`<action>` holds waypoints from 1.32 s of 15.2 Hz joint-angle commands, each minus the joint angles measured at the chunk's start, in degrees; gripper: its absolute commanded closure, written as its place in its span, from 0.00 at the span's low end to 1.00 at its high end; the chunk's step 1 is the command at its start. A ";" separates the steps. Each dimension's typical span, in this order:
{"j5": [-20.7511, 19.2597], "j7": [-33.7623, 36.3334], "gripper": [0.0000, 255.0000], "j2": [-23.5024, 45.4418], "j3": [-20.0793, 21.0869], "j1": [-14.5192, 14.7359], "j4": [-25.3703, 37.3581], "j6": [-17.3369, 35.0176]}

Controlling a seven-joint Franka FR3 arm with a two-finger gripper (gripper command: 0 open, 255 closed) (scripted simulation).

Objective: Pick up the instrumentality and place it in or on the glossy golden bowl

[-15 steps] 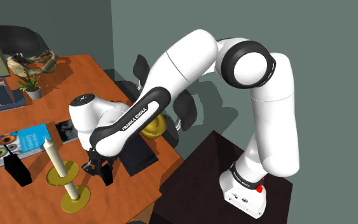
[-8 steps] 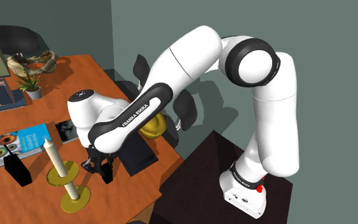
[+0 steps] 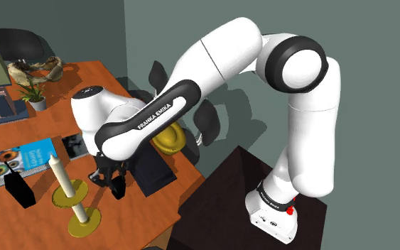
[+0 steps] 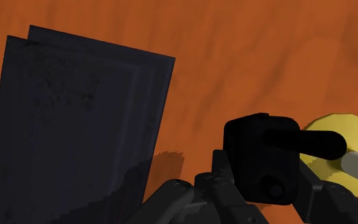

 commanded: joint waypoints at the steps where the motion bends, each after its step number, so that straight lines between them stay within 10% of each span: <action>1: 0.45 -0.15 1.00 -1.06 0.32 -0.17 0.13 -1.07; 20: 4.17 -1.71 1.00 -9.51 2.22 -1.69 4.07 -12.90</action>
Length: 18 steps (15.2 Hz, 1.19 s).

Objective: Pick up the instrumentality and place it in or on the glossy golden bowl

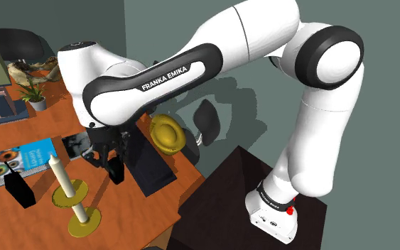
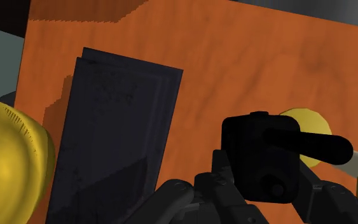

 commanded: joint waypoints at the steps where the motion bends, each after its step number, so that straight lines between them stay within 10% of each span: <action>1: 0.25 -0.03 1.00 -0.56 0.13 -0.03 0.43 -0.90; 18: 1.21 -22.58 1.00 -7.66 -7.97 -14.59 -7.51 -0.28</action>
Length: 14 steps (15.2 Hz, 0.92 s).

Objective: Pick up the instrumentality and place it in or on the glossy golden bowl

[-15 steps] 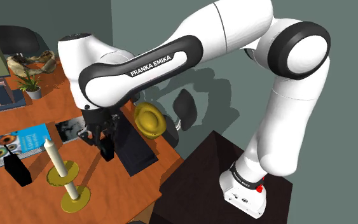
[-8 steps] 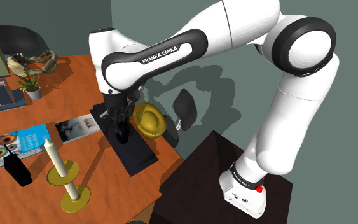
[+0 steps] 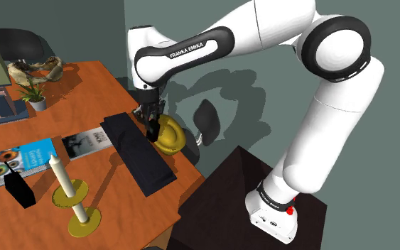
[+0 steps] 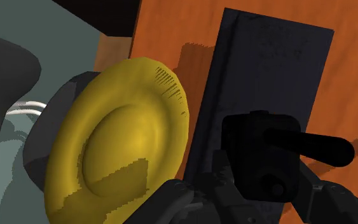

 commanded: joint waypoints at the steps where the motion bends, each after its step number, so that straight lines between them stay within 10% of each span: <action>1: -0.32 -2.52 1.00 0.21 -1.10 -1.48 0.36 -0.17; 14: -2.42 -14.14 1.00 4.40 -6.59 -8.57 4.29 0.11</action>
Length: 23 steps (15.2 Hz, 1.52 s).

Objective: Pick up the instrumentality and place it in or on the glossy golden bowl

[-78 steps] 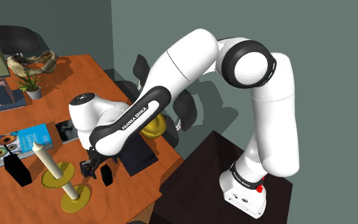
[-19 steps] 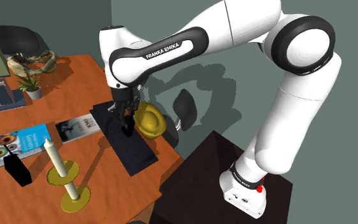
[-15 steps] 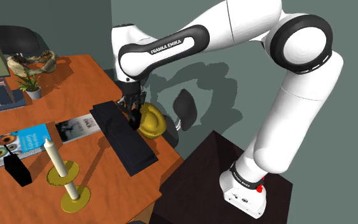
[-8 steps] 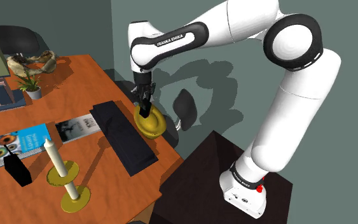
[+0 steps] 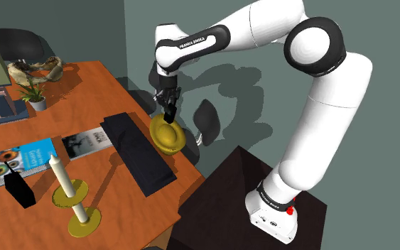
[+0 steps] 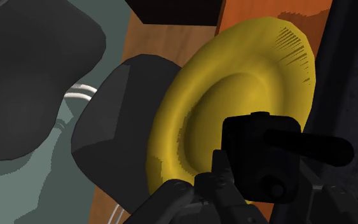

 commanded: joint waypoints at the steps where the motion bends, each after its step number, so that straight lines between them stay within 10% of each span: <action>1: -0.18 -0.11 1.00 0.63 -0.12 -0.09 -0.72 1.35; 18: -1.23 0.62 1.00 4.85 -0.50 0.17 -3.04 7.81; 19: -1.23 0.62 0.00 4.86 -0.50 0.17 -3.02 7.80; 23: -1.23 0.61 0.00 4.86 -0.50 0.17 -3.02 7.80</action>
